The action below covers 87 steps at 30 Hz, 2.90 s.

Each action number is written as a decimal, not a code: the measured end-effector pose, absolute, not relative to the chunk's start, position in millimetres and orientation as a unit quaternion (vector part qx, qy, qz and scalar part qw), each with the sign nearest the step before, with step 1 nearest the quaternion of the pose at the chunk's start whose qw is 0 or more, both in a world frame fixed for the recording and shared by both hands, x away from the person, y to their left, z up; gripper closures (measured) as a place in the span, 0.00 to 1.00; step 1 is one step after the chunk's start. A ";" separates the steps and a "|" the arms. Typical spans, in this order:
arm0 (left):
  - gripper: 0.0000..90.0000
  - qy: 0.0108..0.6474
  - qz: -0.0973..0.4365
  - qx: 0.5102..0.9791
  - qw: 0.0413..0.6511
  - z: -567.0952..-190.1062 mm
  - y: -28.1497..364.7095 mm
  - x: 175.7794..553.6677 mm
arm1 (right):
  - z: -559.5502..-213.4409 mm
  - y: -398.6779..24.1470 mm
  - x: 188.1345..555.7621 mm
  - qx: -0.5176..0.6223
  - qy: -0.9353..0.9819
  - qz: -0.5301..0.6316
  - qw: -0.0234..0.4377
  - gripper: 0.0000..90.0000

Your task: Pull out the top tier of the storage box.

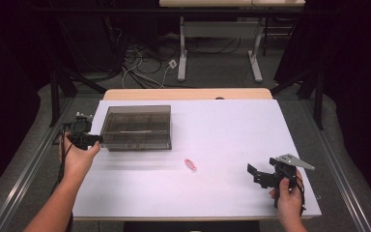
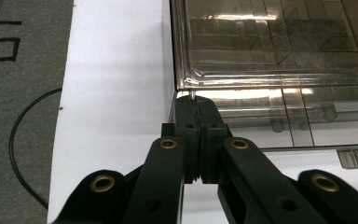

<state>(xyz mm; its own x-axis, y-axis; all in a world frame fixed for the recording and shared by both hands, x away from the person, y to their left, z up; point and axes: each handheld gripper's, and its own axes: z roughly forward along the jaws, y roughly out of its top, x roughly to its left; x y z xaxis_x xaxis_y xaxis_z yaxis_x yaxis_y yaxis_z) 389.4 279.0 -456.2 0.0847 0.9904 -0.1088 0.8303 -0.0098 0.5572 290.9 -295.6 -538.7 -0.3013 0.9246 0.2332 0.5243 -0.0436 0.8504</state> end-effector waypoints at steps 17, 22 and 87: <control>0.99 0.663 0.155 0.685 0.258 -456.4 280.5 380.6 | -539.7 -295.9 291.7 0.550 0.657 0.468 0.217 0.03; 0.99 0.662 0.153 0.687 0.258 -456.1 281.2 377.4 | -539.6 -296.3 291.3 0.550 0.658 0.466 0.216 0.03; 0.99 0.664 0.134 0.679 0.284 -461.8 288.7 348.6 | -540.9 -295.0 291.1 0.553 0.659 0.463 0.215 0.03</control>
